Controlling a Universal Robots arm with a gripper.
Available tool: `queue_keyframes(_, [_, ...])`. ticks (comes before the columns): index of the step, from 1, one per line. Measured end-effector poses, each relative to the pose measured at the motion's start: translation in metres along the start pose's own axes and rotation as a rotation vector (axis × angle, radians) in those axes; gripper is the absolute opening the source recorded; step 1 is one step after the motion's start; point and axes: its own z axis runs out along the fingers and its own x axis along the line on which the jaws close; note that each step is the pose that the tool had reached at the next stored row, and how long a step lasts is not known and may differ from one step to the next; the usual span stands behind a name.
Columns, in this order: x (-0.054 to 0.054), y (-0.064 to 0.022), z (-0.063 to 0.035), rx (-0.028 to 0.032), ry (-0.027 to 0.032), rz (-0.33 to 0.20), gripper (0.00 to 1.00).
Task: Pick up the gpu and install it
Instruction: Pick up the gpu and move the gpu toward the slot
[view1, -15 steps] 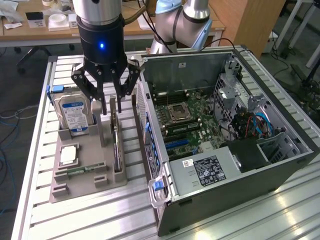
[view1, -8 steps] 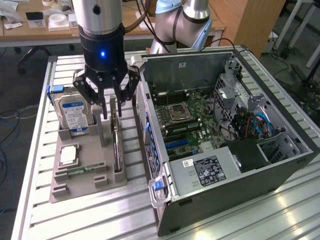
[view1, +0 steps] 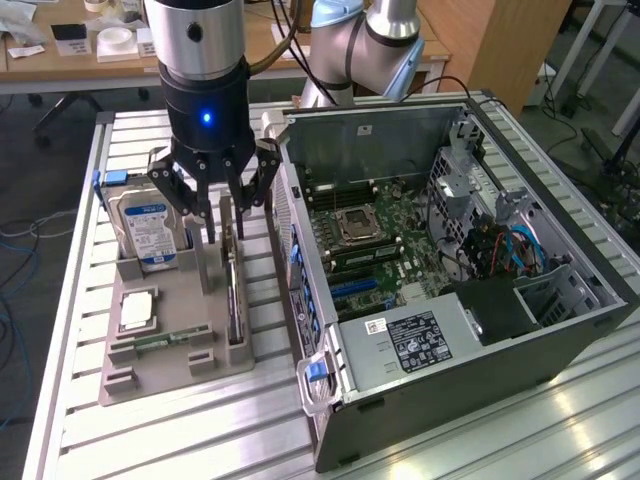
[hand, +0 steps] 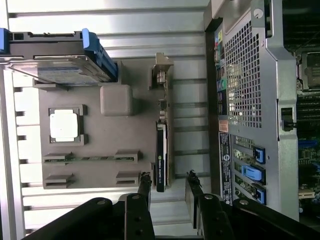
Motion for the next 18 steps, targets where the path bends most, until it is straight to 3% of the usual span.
queue_keyframes(6, [0.000,-0.0001,0.0024,-0.0003,-0.0003,0.000,0.42])
queue_keyframes(18, [0.001,-0.0010,0.0228,-0.0001,-0.0001,0.000,0.42])
